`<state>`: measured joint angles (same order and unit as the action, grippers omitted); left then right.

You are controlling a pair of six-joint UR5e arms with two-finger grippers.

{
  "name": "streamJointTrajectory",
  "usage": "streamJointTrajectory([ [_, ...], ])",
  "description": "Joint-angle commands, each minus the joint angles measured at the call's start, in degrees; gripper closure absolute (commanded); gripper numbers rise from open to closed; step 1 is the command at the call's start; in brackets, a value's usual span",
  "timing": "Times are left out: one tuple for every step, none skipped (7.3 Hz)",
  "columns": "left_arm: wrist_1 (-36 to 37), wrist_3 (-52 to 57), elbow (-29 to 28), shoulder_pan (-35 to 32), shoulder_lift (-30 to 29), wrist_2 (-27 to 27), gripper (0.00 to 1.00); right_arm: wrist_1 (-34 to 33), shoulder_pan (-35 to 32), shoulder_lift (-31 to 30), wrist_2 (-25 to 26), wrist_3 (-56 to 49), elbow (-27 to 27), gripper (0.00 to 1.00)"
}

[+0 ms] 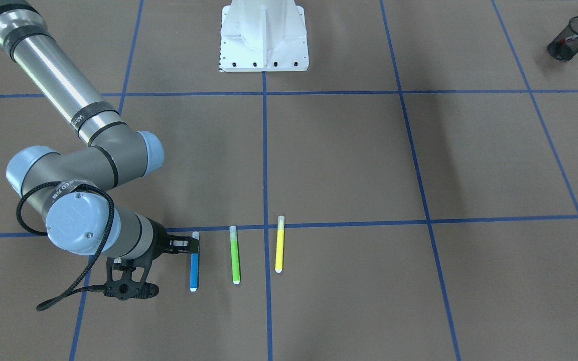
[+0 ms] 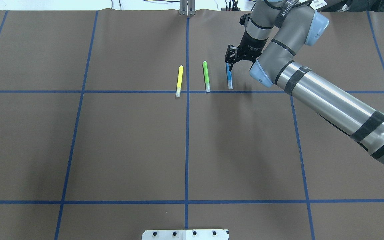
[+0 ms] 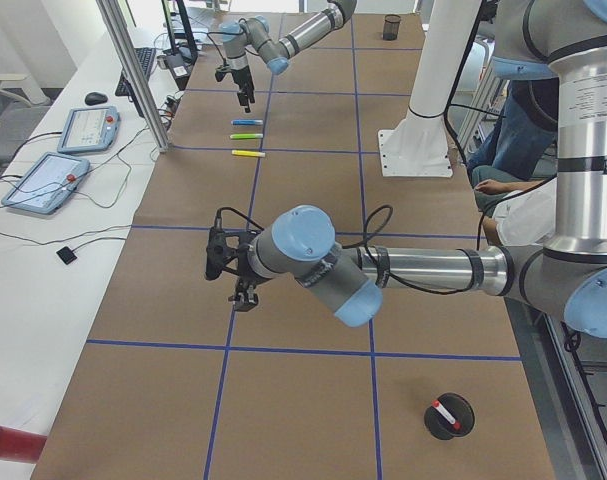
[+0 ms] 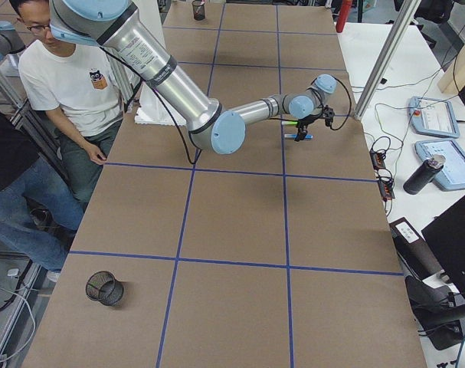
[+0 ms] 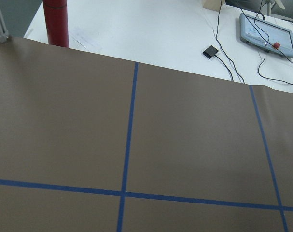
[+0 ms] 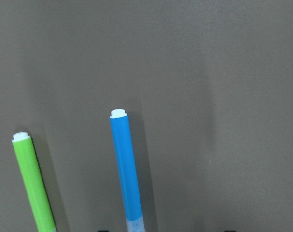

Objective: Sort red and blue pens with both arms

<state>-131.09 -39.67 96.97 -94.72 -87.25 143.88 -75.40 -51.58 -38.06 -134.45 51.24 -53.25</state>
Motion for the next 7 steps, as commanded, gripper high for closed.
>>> streamJointTrajectory([
  [1.4, -6.6, -0.2, 4.7, -3.4, 0.2, 0.00, -0.1, 0.3, 3.0, -2.4, -6.4, 6.4, 0.23],
  [1.3, -6.7, 0.0, 4.7, -3.4, 0.3, 0.00, -0.1, 0.3, 5.6, -2.8, -6.7, 9.6, 0.25],
  [1.3, -6.7, 0.1, 4.7, -3.4, 0.2, 0.00, -0.2, 0.4, 6.3, -3.4, -7.4, 11.0, 0.26],
  [1.3, -6.7, 0.1, 4.7, -3.4, 0.1, 0.00, -0.2, 0.6, 6.2, -3.4, -7.9, 11.8, 0.29],
  [1.3, -6.7, 0.3, 4.7, -3.4, 0.1, 0.00, -0.2, 0.6, 6.3, -3.4, -7.9, 11.9, 0.33],
  [1.2, -6.7, 0.3, 4.7, -3.3, 0.1, 0.00, -0.2, 0.6, 6.4, -3.4, -7.9, 12.2, 0.40],
  [1.2, -6.7, 0.3, 4.7, -3.2, 0.0, 0.00, -0.2, 0.6, 7.6, -3.4, -7.9, 13.5, 0.45],
])
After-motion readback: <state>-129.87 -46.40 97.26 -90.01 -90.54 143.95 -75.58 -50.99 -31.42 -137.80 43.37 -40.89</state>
